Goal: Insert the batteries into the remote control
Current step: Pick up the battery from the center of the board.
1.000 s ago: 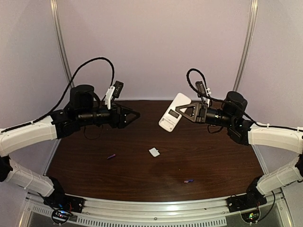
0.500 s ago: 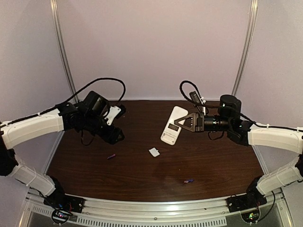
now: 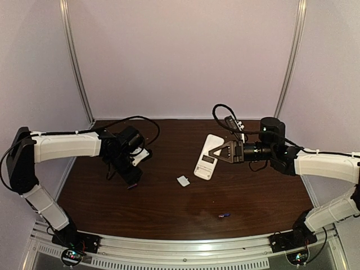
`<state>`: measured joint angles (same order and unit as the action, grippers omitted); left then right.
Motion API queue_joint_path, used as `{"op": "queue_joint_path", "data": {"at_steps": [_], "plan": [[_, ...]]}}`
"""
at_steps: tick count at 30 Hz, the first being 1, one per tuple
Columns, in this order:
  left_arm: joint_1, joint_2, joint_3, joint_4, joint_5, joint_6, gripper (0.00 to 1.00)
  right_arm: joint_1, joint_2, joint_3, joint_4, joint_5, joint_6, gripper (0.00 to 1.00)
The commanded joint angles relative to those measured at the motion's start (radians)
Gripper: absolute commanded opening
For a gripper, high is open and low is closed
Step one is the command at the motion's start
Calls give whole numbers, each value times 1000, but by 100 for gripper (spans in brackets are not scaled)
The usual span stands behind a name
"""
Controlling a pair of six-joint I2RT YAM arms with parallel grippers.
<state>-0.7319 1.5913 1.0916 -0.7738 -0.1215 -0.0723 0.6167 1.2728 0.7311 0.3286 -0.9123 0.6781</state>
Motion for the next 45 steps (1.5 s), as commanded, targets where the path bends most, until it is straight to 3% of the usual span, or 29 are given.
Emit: {"op": "queue_joint_path", "data": {"at_steps": [1, 9, 23, 38, 45], "plan": [[10, 30, -2, -9, -56, 22, 49, -20, -37, -24, -16, -25, -23, 0], [66, 50, -45, 40, -40, 28, 38, -36, -37, -35, -12, -47, -22, 0], [89, 162, -51, 65, 41, 52, 36, -49, -45, -35, -11, -62, -20, 0], [67, 205, -53, 82, 244, 132, 3, -92, -50, -83, 16, -114, 46, 0], [-34, 123, -37, 117, 190, 191, 0, -98, -31, -112, -15, -126, 66, 0]]}}
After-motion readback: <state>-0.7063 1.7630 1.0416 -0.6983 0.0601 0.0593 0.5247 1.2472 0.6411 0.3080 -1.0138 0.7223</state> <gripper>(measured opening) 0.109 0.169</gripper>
